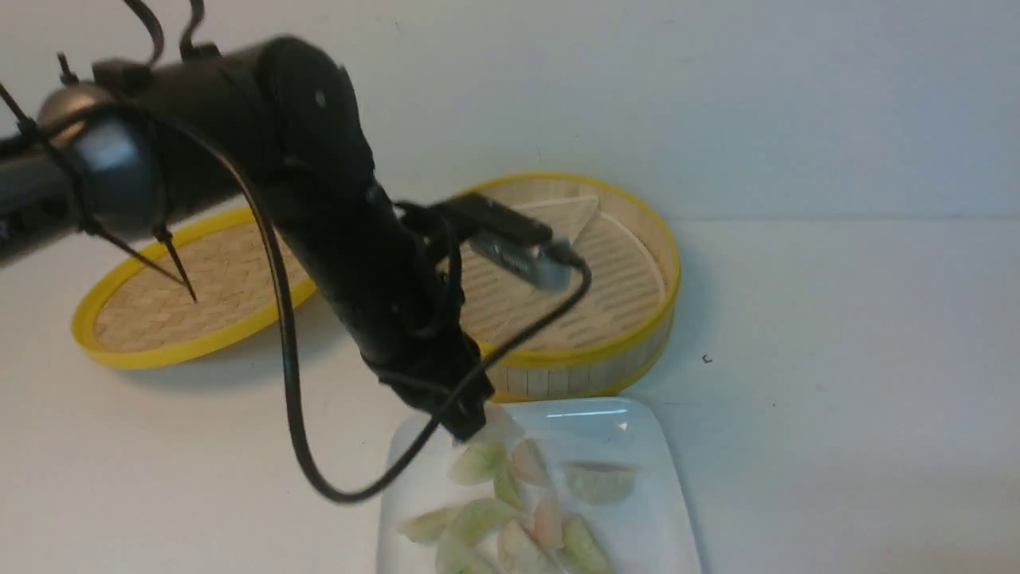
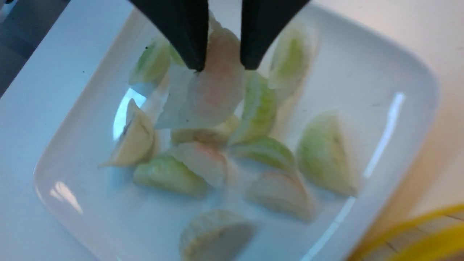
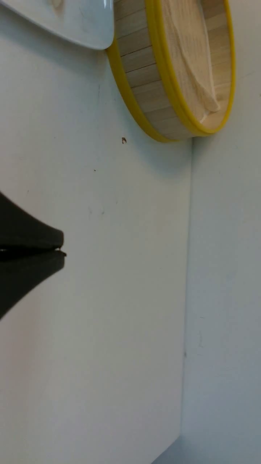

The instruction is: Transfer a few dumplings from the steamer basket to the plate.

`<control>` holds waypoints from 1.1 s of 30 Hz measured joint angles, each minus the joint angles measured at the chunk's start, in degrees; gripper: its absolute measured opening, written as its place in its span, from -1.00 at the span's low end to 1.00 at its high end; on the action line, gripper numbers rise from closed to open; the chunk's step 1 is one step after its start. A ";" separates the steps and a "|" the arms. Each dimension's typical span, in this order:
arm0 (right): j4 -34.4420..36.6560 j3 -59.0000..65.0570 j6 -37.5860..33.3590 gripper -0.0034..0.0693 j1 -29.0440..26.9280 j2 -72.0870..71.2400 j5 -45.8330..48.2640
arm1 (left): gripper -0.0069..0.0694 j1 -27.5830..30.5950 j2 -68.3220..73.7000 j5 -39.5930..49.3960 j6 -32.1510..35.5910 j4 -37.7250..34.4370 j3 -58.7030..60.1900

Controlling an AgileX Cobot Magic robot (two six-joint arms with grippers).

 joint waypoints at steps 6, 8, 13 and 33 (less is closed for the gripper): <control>0.00 0.00 0.00 -0.94 0.00 0.00 0.00 | -0.59 -4.95 3.20 -10.14 0.78 0.59 5.18; 0.00 0.00 0.00 -0.94 0.00 0.00 0.00 | -0.55 -6.02 4.46 -11.89 0.83 0.71 5.30; 0.00 0.00 0.00 -0.94 0.00 0.00 0.00 | -0.10 -6.86 5.39 -13.55 0.83 0.84 5.33; 0.00 0.00 0.00 -0.94 0.00 0.00 0.00 | -0.81 -6.86 -25.65 -3.16 -13.01 4.48 6.63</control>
